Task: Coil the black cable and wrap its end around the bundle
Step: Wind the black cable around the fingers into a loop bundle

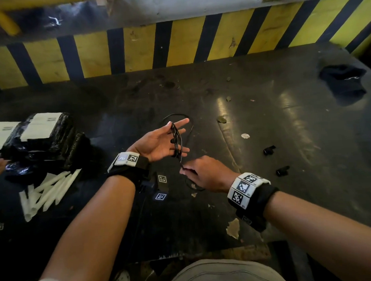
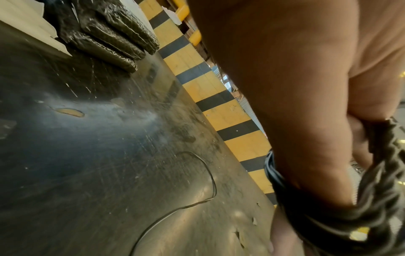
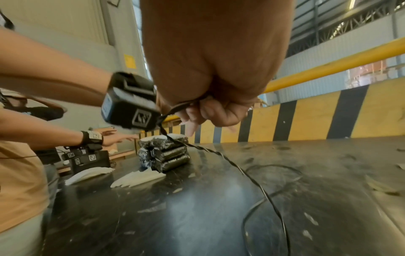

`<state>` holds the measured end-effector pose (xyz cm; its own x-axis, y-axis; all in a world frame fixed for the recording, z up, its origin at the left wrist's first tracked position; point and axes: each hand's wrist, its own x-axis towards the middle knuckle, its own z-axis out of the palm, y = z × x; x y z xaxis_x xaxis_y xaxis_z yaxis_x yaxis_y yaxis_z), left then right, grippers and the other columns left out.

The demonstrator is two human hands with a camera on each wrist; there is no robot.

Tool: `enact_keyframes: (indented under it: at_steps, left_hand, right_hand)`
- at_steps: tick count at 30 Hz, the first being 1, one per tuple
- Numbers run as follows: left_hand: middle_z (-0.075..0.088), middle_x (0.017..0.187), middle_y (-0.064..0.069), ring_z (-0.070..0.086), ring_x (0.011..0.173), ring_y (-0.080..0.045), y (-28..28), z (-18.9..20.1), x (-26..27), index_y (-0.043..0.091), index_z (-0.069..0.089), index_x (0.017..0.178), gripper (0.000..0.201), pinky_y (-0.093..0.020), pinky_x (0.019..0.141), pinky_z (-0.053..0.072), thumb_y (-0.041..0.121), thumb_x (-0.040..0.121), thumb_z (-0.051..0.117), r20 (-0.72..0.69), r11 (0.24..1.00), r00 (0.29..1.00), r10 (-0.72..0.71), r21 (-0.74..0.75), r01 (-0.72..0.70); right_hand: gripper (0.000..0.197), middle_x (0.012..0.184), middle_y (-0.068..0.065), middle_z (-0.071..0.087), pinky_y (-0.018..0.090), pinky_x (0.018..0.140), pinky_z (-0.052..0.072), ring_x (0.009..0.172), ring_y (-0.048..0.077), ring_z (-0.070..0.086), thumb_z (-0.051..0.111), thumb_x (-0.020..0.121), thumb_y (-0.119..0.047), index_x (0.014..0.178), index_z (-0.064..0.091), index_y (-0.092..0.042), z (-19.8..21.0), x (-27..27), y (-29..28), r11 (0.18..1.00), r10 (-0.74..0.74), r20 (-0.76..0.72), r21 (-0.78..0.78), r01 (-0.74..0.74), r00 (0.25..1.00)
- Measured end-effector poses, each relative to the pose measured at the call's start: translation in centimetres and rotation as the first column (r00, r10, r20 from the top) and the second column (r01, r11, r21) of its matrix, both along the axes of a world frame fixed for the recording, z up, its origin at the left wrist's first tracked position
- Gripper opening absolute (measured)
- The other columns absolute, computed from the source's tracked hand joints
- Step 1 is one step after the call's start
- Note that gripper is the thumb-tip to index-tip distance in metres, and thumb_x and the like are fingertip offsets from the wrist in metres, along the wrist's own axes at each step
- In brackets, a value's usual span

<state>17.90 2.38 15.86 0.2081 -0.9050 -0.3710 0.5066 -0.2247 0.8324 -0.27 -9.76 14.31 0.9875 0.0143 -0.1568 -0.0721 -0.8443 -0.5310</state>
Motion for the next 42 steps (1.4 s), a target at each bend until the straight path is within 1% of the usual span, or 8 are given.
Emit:
enact_keyframes:
  at_steps: [7, 14, 17, 19, 25, 29, 34, 42]
  left_hand:
    - [0.039, 0.146, 0.004, 0.048, 0.129, -0.045, 0.0, -1.1, -0.9, 0.036, 0.057, 0.140, 0.041, -0.058, 0.101, 0.045, 0.042, 0.108, 0.032, 0.063, 0.990, 0.997, 0.045, 0.134, -0.053]
    - [0.063, 0.123, -0.010, 0.053, 0.115, -0.041, 1.2, -2.0, -1.6, 0.019, 0.058, 0.135, 0.041, -0.055, 0.100, 0.045, 0.038, 0.107, 0.036, 0.099, 0.960, 0.991, -0.089, 0.272, 0.059]
    - [0.056, 0.113, -0.010, 0.054, 0.102, -0.036, 1.8, -3.2, -2.2, 0.024, 0.062, 0.136, 0.041, -0.051, 0.093, 0.048, 0.039, 0.104, 0.042, 0.090, 0.934, 0.977, -0.196, 0.320, 0.158]
    - [0.056, 0.102, -0.009, 0.055, 0.096, -0.034, 2.6, -4.3, -2.8, 0.029, 0.064, 0.136, 0.040, -0.051, 0.094, 0.046, 0.040, 0.104, 0.044, 0.055, 0.917, 0.969, -0.239, 0.340, 0.207]
    - [0.041, 0.135, -0.013, 0.042, 0.114, -0.042, 4.5, -5.5, -3.4, 0.032, 0.068, 0.132, 0.039, -0.054, 0.104, 0.042, 0.044, 0.103, 0.044, 0.011, 0.893, 0.970, -0.243, 0.394, 0.219]
    - [0.053, 0.117, -0.009, 0.044, 0.121, -0.045, 5.2, -5.1, -3.8, 0.035, 0.067, 0.132, 0.040, -0.056, 0.110, 0.038, 0.045, 0.102, 0.043, -0.005, 0.890, 0.961, -0.275, 0.377, 0.257]
    - [0.025, 0.163, 0.007, 0.045, 0.137, -0.048, 5.1, -4.7, -5.0, 0.036, 0.053, 0.146, 0.046, -0.057, 0.113, 0.039, 0.046, 0.104, 0.036, -0.052, 0.924, 0.958, -0.283, 0.254, 0.286]
    - [0.038, 0.162, 0.002, 0.044, 0.136, -0.053, 5.4, -2.5, -6.5, 0.030, 0.049, 0.149, 0.051, -0.060, 0.114, 0.036, 0.047, 0.103, 0.036, -0.164, 0.985, 0.972, -0.169, 0.014, 0.173]
  right_hand:
    - [0.023, 0.099, 0.001, 0.073, 0.035, 0.076, 0.049, 0.092, 0.021, 0.069, 0.051, 0.103, -0.031, 0.103, 0.072, -0.022, 2.9, 0.1, -0.4, 0.996, 0.034, -0.053, -0.075, -0.038, 0.998]
    - [0.017, 0.102, -0.003, 0.072, 0.032, 0.077, 0.056, 0.081, 0.013, 0.068, 0.057, 0.100, -0.024, 0.103, 0.074, -0.026, 6.7, 2.2, -2.0, 0.995, 0.017, -0.108, -0.092, -0.027, 0.994]
    - [0.026, 0.107, -0.007, 0.067, 0.015, 0.056, 0.052, 0.055, 0.001, 0.065, 0.055, 0.101, -0.014, 0.100, 0.078, -0.027, 8.6, 3.2, -2.6, 0.999, -0.001, -0.045, -0.041, -0.001, 0.999]
    - [0.026, 0.106, -0.010, 0.067, 0.009, 0.057, 0.048, 0.064, -0.001, 0.064, 0.060, 0.098, -0.012, 0.102, 0.080, -0.029, 10.3, 3.9, -3.5, 0.999, -0.001, 0.018, -0.043, 0.002, 1.000]
    - [0.011, 0.073, -0.023, 0.073, 0.014, 0.064, 0.050, 0.072, -0.008, 0.064, 0.084, 0.080, -0.034, 0.090, 0.084, -0.030, 12.4, 4.7, -4.8, 0.986, 0.167, -0.235, 0.031, -0.164, 0.958]
    - [0.009, 0.083, -0.014, 0.076, 0.027, 0.075, 0.059, 0.080, 0.003, 0.069, 0.084, 0.081, -0.036, 0.086, 0.083, -0.029, 10.5, 6.1, -5.0, 0.990, 0.076, -0.037, -0.113, -0.080, 0.996]
    - [0.008, 0.093, -0.012, 0.067, 0.036, 0.078, 0.056, 0.093, 0.016, 0.067, 0.078, 0.085, -0.038, 0.088, 0.079, -0.030, 8.8, 7.6, -5.0, 0.984, -0.020, 0.170, -0.169, 0.049, 0.985]
    - [0.013, 0.089, -0.013, 0.060, 0.038, 0.075, 0.055, 0.082, 0.010, 0.061, 0.078, 0.085, -0.040, 0.089, 0.080, -0.028, 6.2, 7.3, -7.0, 0.982, -0.037, 0.287, -0.165, 0.088, 0.957]
